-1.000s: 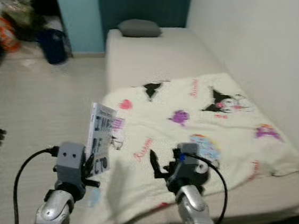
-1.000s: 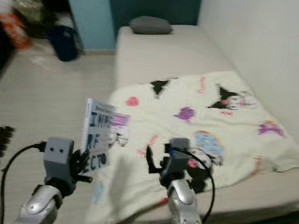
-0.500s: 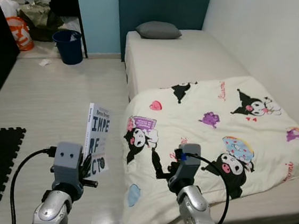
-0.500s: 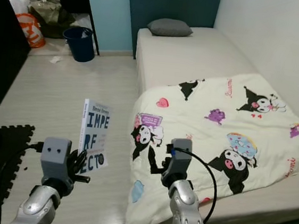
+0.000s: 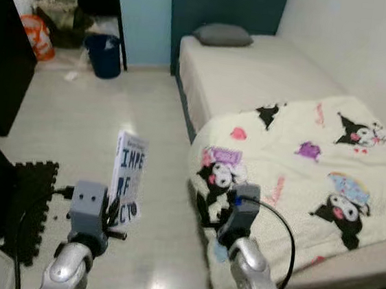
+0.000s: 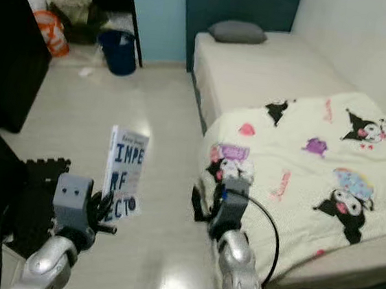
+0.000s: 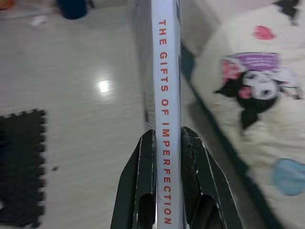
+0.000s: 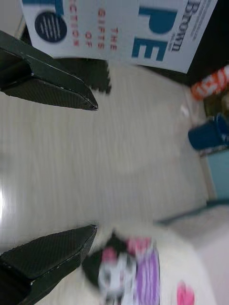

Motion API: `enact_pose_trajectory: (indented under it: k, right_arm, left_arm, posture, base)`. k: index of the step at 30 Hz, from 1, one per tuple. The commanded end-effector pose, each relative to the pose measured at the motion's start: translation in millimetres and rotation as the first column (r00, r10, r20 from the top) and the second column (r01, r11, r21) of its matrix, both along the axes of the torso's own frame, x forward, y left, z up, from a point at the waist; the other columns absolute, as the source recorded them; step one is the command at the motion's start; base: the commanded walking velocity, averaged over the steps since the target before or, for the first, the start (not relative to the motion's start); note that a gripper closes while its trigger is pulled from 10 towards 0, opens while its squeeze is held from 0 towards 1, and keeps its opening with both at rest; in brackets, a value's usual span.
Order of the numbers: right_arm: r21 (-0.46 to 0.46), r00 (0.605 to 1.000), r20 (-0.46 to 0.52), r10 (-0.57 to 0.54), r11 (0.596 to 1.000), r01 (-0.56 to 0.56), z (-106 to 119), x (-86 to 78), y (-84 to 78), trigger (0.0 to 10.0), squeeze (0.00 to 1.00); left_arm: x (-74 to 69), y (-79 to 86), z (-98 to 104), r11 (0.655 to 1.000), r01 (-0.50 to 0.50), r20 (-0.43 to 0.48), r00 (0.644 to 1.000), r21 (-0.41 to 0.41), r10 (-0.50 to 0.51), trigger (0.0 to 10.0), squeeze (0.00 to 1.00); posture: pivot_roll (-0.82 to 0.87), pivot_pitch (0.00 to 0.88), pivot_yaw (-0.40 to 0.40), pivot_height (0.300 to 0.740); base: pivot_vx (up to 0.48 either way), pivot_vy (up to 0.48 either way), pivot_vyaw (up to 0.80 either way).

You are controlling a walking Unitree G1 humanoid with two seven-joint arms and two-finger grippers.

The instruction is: Clean up the room

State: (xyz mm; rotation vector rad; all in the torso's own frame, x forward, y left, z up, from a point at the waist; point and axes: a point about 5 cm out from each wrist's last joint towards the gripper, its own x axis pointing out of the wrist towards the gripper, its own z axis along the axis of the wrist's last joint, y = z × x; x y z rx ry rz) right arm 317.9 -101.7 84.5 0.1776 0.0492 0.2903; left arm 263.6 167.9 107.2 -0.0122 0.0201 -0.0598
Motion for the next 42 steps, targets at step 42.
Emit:
enact_pose_trajectory:
  k: [42]
  right_arm:
    - [-0.03, 1.0, 0.016, 0.017, 0.999, -0.016, 2, 5.0, -4.4, 10.0, 0.0]
  left_arm:
    - [7.1, 5.4, 1, 0.992, -0.129, 0.014, 0.992, -0.018, 0.129, 10.0, 0.0]
  posture:
    - [0.07, 0.133, 0.014, 0.74]
  base:
    - [0.0, -0.088, 0.11]
